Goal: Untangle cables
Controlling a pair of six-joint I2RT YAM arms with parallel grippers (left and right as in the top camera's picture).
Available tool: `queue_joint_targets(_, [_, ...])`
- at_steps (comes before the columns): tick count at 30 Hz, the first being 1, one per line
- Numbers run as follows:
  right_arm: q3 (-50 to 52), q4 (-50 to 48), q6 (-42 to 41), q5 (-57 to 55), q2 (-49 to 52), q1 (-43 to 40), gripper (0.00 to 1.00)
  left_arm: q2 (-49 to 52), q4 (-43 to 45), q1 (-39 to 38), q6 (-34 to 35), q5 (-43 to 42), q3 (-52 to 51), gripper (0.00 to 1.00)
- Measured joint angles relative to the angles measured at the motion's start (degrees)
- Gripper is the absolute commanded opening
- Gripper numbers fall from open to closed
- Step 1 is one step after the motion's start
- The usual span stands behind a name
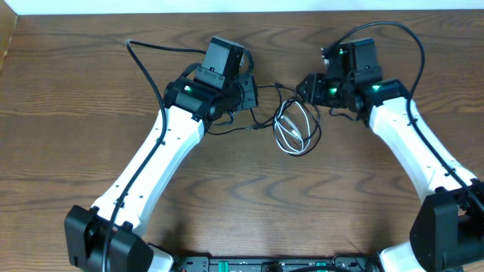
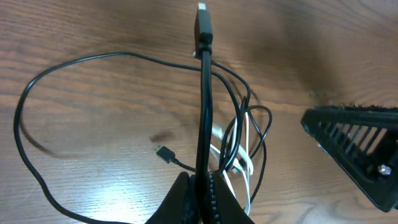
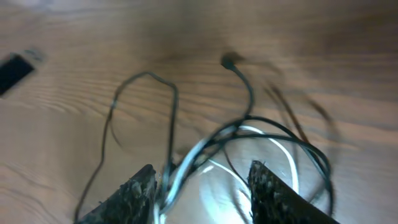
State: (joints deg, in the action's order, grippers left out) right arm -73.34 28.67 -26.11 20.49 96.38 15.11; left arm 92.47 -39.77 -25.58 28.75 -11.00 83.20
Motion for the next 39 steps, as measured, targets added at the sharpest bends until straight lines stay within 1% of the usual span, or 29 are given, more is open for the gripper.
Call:
queue_joint_targets(5, [0.6,-1.9,-3.6,-1.7,0.0,2.0,0.43,0.0,0.0,0.0,0.2,-0.7,0.0,0.08])
queue_joint_targets(14, [0.7,-2.5,-6.7,-3.1,0.3,2.7,0.43,0.0,0.4,0.0,1.4,-0.9,0.0,0.07])
queue_joint_targets(17, [0.7,-3.2,-8.3,-2.8,2.1,3.7,0.42,0.0,0.7,0.0,1.5,-0.9,0.0,0.08])
queue_joint_targets(21, [0.8,-6.5,-9.7,-0.7,5.9,5.4,0.39,0.0,1.0,0.0,1.5,-0.9,0.0,0.07])
queue_joint_targets(23, [0.8,-7.7,-10.7,0.4,7.8,6.1,0.32,0.0,1.1,0.0,1.5,-0.9,0.0,0.07])
queue_joint_targets(24, [0.8,-8.0,-10.8,0.7,8.3,6.3,0.26,0.0,1.1,0.0,1.5,-0.9,0.0,0.07])
queue_joint_targets(25, [0.8,-8.5,-11.3,0.9,8.9,6.5,0.16,0.0,1.1,0.0,1.5,-0.9,0.0,0.07])
queue_joint_targets(26, [0.8,-8.6,-11.4,1.0,9.2,6.6,0.01,0.0,1.1,0.0,1.5,-0.9,0.0,0.07])
queue_joint_targets(34, [0.8,-12.1,-11.8,1.5,8.8,6.6,0.01,0.2,0.9,0.0,1.2,0.6,0.0,0.08])
queue_joint_targets(39, [0.9,-11.3,-11.6,1.4,3.6,5.6,0.01,1.2,0.5,0.0,1.1,2.5,-0.3,0.08])
